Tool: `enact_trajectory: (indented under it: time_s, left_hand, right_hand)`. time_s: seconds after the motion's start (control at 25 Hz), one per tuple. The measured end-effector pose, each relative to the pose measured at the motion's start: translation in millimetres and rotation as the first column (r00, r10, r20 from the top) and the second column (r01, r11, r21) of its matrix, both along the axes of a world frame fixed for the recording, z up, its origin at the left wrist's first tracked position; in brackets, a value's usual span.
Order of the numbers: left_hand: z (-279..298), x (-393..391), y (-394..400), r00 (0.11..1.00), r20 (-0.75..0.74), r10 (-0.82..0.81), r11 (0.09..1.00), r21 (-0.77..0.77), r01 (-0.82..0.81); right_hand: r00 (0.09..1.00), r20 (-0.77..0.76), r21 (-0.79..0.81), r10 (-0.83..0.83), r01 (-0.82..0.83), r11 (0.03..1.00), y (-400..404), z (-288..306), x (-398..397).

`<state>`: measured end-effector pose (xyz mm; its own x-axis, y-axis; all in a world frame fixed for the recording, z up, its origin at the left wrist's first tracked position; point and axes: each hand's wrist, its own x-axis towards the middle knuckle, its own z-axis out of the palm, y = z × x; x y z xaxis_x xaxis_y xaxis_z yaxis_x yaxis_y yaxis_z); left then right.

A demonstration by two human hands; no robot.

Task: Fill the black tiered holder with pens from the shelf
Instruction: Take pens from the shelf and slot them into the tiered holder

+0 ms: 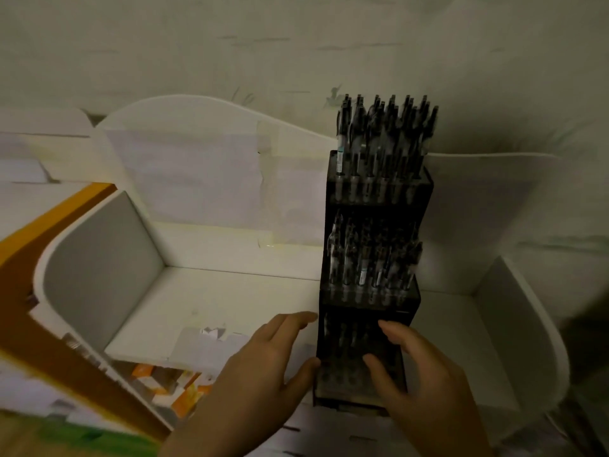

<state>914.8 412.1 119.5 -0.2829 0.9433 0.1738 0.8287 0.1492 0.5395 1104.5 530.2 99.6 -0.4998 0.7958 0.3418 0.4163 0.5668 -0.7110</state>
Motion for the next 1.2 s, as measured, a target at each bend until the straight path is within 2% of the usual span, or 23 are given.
enact_trajectory:
  time_s: [0.2, 0.44, 0.76, 1.04, 1.2]
  left_hand:
    - [9.4, -4.4, -43.4, 0.996, -0.028, 0.079, 0.996, 0.046, -0.078]
    - [16.8, -32.1, -127.8, 0.960, -0.101, 0.259, 0.958, 0.151, -0.243]
    - [11.9, -92.8, -309.9, 0.838, -0.123, 0.531, 0.841, 0.202, -0.503]
    - [6.9, -156.3, -479.2, 0.740, -0.108, 0.664, 0.740, 0.235, -0.630]
    - [8.7, -183.4, -544.8, 0.718, -0.080, 0.691, 0.713, 0.242, -0.658]
  right_hand:
    - [0.991, 0.103, 0.116, 0.080, -0.092, 0.989, -23.6, 17.9, -17.7]
    - [0.927, 0.189, 0.185, 0.324, -0.357, 0.916, -83.0, 22.7, -82.7]
    - [0.768, 0.303, 0.212, 0.564, -0.631, 0.746, -231.9, 20.1, -202.8]
    - [0.663, 0.312, 0.263, 0.680, -0.748, 0.609, -385.7, 21.5, -303.6]
    - [0.643, 0.332, 0.261, 0.690, -0.765, 0.588, -434.5, 24.7, -340.0]
